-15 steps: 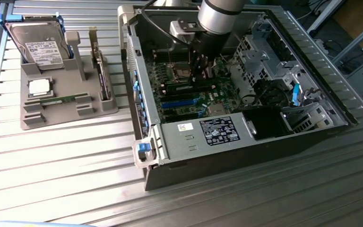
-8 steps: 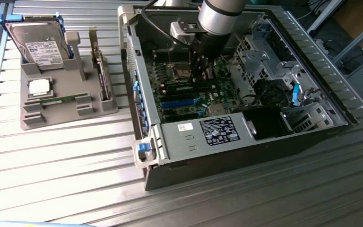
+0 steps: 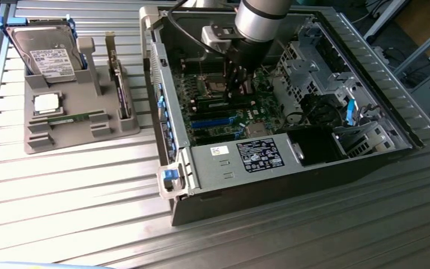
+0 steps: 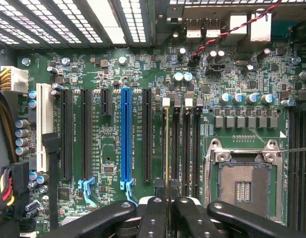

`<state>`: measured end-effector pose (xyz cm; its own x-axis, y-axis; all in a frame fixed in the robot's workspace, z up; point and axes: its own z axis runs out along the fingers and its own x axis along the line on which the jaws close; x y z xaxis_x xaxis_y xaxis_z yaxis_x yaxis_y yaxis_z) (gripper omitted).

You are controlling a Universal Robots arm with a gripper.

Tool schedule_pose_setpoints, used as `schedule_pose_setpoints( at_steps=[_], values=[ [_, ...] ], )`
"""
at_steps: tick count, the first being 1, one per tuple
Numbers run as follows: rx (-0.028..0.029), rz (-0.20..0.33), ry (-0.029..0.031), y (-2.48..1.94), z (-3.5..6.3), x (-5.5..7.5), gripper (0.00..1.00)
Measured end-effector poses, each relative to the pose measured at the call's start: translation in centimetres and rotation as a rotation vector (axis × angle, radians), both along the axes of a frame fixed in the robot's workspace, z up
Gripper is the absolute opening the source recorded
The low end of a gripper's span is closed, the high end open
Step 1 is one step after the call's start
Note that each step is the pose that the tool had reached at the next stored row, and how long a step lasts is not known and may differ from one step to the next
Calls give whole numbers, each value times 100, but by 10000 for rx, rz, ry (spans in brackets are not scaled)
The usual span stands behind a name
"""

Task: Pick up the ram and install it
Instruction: 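Insert the ram into the slot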

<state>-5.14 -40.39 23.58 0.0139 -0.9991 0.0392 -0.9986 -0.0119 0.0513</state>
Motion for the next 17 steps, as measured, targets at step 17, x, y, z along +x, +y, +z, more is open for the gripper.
schedule_pose_setpoints(
  at_steps=[17],
  values=[
    [0, 9, 0, -7, -17, 4, 20]
  ],
)
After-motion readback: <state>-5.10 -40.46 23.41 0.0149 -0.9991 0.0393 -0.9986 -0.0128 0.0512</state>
